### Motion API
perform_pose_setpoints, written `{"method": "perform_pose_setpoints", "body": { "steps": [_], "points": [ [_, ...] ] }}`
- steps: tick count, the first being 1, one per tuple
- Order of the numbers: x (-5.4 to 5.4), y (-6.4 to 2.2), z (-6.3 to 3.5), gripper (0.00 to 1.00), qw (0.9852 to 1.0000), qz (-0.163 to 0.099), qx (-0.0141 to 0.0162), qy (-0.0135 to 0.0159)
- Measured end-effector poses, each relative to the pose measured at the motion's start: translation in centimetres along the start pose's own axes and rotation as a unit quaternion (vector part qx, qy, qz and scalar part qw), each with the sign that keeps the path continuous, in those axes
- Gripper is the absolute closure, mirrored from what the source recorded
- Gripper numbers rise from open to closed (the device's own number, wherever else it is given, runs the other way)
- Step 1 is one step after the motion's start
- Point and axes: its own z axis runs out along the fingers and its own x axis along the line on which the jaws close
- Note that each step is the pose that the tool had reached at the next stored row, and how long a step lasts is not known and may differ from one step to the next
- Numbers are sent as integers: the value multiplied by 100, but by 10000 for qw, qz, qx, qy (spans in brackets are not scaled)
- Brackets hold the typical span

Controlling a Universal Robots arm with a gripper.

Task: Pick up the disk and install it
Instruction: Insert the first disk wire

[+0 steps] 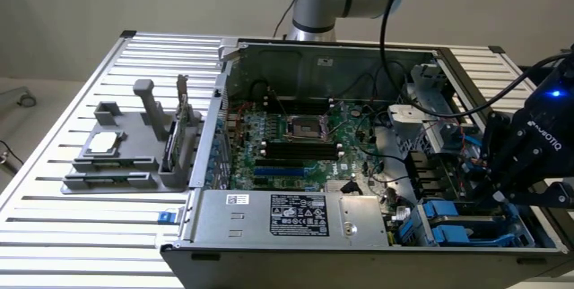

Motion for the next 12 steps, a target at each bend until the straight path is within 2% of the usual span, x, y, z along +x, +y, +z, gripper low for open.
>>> {"method": "perform_pose_setpoints", "body": {
  "steps": [12],
  "points": [
    [1,14,9,84,10000,6,8,7]
  ]
}}
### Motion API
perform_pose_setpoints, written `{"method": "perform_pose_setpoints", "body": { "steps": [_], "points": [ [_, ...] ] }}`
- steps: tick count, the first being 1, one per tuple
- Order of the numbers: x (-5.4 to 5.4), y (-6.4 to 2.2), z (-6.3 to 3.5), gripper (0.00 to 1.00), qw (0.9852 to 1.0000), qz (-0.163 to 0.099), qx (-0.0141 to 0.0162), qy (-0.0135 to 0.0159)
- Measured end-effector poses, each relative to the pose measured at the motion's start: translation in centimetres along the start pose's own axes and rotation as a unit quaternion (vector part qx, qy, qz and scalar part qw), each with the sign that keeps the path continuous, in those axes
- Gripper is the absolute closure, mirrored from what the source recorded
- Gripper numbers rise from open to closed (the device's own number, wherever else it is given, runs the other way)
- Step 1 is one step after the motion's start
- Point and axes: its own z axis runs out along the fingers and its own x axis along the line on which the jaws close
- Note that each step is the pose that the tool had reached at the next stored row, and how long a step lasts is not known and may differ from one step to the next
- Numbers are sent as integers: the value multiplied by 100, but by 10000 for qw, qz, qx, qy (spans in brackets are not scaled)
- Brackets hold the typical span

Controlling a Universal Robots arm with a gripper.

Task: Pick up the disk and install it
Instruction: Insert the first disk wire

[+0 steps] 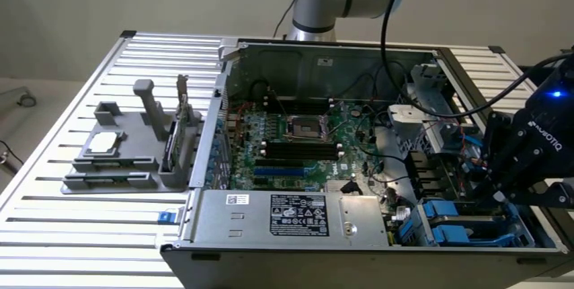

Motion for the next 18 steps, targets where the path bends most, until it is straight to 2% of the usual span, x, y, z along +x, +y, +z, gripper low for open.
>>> {"method": "perform_pose_setpoints", "body": {
  "steps": [18],
  "points": [
    [-4,12,10,84,9999,156,40,23]
  ]
}}
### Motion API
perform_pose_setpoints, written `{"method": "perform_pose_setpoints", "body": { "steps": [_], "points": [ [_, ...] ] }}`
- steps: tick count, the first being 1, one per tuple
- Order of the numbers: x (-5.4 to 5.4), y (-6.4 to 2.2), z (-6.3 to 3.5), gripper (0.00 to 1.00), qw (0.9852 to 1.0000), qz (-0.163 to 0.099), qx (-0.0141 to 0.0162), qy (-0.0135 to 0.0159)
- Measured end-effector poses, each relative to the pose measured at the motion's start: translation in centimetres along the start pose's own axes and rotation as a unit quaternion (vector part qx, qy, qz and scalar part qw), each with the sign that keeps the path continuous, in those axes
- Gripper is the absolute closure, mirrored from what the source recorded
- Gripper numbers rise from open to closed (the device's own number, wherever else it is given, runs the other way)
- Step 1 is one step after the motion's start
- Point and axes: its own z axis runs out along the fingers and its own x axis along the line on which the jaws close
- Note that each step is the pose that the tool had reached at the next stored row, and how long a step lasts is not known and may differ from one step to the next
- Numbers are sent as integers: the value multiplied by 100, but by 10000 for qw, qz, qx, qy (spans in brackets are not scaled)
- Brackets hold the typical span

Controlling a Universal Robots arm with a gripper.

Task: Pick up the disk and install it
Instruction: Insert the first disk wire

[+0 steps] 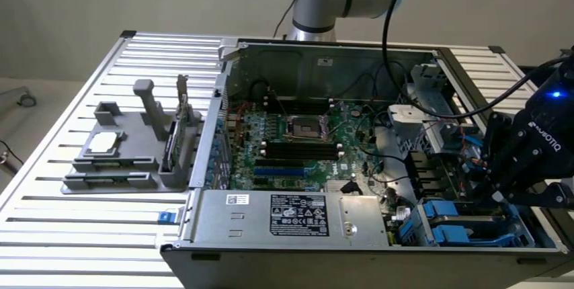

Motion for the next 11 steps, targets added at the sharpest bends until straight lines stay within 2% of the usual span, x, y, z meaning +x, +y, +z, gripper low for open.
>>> {"method": "perform_pose_setpoints", "body": {
  "steps": [11],
  "points": [
    [-5,9,5,84,10000,21,23,1]
  ]
}}
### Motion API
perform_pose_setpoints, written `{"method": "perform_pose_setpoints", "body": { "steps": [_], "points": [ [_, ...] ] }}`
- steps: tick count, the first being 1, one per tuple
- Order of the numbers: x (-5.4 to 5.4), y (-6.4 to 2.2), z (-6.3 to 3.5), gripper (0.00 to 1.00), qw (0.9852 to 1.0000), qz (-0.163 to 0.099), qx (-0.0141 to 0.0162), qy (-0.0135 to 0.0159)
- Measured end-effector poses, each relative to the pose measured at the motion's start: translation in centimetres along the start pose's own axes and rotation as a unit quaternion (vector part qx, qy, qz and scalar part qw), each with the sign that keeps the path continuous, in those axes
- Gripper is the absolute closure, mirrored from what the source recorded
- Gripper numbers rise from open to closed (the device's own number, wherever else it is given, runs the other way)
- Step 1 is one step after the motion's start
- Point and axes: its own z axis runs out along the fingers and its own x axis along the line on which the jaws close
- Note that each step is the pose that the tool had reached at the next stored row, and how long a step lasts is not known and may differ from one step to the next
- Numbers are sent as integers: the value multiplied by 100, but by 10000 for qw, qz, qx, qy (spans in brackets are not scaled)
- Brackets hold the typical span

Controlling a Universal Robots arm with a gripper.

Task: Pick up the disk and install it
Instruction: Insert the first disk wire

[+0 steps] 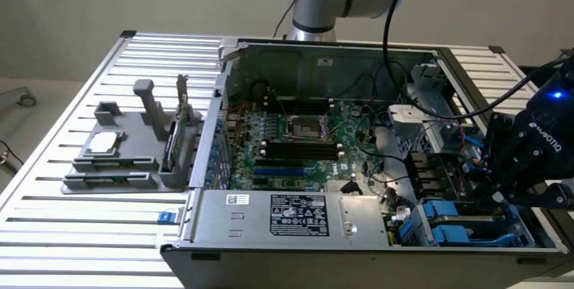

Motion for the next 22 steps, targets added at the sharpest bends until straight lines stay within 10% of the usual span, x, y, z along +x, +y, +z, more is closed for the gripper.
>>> {"method": "perform_pose_setpoints", "body": {
  "steps": [22],
  "points": [
    [-2,27,0,84,9999,-5,112,-4]
  ]
}}
